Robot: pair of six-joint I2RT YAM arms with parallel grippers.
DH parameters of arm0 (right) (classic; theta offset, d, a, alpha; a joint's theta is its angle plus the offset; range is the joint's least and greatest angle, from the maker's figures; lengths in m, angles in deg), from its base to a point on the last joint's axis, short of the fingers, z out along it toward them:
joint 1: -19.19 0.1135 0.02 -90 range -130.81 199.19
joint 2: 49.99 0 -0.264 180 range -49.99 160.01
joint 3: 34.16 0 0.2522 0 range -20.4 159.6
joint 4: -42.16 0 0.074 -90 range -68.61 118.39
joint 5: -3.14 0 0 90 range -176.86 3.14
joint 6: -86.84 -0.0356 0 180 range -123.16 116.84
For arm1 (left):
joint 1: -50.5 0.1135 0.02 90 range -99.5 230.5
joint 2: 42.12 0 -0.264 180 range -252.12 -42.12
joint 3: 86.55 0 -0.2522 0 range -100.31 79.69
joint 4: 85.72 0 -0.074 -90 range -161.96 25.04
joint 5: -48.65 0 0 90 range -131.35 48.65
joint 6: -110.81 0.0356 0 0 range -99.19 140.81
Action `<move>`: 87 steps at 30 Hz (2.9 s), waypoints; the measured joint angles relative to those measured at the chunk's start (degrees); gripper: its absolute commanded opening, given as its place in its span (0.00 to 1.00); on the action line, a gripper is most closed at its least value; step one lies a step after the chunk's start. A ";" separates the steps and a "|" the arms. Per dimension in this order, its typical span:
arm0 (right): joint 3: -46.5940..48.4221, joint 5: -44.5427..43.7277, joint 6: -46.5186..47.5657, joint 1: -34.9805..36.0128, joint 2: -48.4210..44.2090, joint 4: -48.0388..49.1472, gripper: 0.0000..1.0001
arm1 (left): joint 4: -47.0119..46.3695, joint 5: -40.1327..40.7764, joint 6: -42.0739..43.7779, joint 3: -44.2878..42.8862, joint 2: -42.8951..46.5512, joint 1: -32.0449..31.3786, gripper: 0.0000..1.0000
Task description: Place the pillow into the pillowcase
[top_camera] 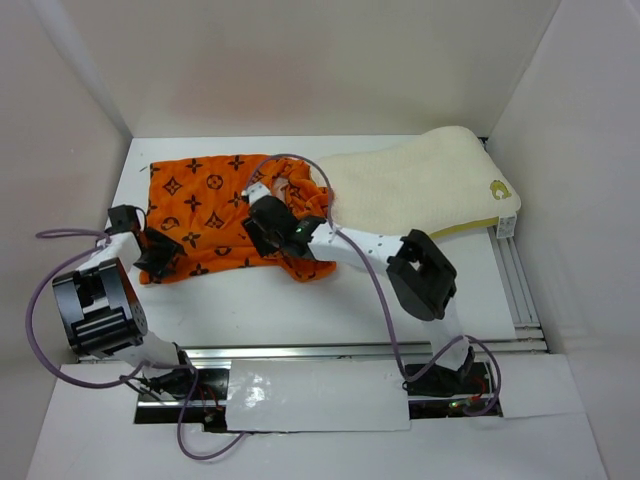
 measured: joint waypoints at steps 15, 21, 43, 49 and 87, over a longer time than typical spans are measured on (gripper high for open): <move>5.31 -6.08 -2.10 0.04 11.47 -4.09 0.24 | -0.39 -1.57 0.70 0.55 1.16 -0.02 0.67; 4.09 -7.04 -4.13 -0.20 10.21 -3.56 0.07 | -0.35 0.20 0.83 0.81 -1.31 -1.60 0.07; -32.00 3.69 -13.33 -12.50 -41.62 -1.33 0.00 | 9.51 15.15 -3.76 -8.48 -7.10 7.34 0.00; -38.38 4.46 -20.48 -12.63 -54.10 -8.00 0.00 | 11.63 9.79 -3.26 -8.72 -6.69 14.40 0.00; -39.76 1.75 -21.40 -27.23 -64.37 -20.90 0.03 | 12.72 15.93 -5.57 -8.35 -7.26 -26.53 0.00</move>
